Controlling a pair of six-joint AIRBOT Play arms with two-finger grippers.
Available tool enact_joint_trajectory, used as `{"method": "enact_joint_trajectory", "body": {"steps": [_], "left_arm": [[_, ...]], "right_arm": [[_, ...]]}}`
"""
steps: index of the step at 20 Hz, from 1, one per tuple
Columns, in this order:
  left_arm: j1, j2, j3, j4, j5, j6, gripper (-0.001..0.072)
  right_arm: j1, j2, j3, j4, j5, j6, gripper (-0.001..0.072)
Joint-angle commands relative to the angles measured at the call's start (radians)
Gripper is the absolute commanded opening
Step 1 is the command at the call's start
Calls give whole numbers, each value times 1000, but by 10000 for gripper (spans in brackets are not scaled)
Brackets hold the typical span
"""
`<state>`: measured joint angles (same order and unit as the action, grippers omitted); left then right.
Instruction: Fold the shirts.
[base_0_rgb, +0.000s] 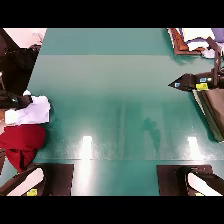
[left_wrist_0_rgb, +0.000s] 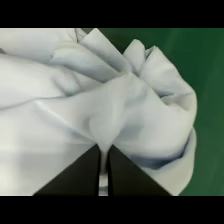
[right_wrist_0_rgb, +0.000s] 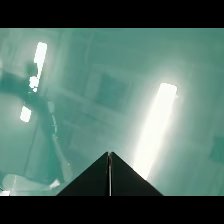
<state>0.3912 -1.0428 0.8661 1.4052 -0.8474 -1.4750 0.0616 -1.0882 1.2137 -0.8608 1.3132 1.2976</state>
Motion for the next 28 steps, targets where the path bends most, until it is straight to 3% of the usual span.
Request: {"method": "enact_joint_trajectory", "body": {"steps": [1,5,8,15,20,22,25,28], "left_arm": [[-53,97,135,-65,-104,46,21],[-277,227,440,-65,-224,79,21],[-469,227,624,-55,-278,35,21],[-838,88,598,-51,-245,-94,21],[-1060,-178,551,-64,-218,-95,31],[-1091,-256,552,-65,-205,-72,583],[-1028,-261,554,21,-225,-43,606],[-849,-224,554,50,-278,-44,607]], "right_arm": [[1,1,84,4,-3,0,19],[1,1,277,3,-36,0,19],[1,0,399,2,-81,0,19],[1,-2,538,-4,-108,0,19],[1,-3,536,-6,-69,0,19],[1,-2,536,-7,-60,0,19],[1,-3,536,-7,-53,0,19],[1,-5,536,-7,-53,0,19]]}}
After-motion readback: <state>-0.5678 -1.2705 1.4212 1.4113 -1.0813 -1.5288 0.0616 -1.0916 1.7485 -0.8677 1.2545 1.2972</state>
